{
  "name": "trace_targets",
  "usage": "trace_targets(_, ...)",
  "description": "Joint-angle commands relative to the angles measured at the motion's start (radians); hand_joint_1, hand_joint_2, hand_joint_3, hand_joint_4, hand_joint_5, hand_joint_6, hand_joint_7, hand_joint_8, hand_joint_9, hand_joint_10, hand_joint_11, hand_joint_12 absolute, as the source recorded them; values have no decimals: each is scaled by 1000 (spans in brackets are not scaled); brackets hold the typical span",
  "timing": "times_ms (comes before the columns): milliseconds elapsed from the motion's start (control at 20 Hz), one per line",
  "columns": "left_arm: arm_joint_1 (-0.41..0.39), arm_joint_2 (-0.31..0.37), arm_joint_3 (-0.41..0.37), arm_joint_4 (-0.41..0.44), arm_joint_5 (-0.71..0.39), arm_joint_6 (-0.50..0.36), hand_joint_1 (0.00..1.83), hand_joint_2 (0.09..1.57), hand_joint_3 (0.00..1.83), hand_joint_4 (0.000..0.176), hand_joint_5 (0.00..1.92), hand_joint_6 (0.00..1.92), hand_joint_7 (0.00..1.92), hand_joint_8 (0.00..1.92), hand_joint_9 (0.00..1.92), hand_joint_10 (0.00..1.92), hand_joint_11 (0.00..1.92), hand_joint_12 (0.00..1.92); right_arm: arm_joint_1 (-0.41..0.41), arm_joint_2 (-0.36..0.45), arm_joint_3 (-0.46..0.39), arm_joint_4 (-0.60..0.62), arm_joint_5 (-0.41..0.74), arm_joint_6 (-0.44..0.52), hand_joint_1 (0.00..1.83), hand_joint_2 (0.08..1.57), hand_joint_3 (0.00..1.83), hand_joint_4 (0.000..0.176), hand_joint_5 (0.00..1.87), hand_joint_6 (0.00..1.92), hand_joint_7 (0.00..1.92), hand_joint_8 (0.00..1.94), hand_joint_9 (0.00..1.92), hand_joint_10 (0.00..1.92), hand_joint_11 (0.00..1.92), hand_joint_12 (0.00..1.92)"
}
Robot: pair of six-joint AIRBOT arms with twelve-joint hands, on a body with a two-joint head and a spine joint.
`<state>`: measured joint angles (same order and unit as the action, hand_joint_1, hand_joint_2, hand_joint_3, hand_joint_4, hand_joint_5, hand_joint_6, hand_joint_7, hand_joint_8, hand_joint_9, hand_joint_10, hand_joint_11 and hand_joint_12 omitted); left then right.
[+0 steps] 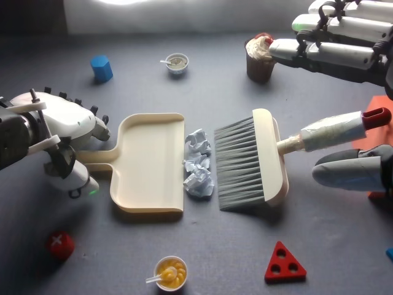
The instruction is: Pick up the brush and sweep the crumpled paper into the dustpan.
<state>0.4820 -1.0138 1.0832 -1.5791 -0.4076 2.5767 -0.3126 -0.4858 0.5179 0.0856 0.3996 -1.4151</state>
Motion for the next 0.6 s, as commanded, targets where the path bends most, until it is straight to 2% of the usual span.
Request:
trace_targets(0,2,-2,0,33,-38,-3,807,1017,0,0,414,7,432,6,406,8,390,54,13,6,-3,-3,123,-1,0,1021,5,0,140,3,156,3,156,3,145,5)
trace_targets(550,25,-8,-6,83,-55,-65,787,1028,0,0,393,4,424,4,410,9,396,44,13,6,-4,-3,123,-1,0,1014,0,0,138,5,149,2,150,2,130,5)
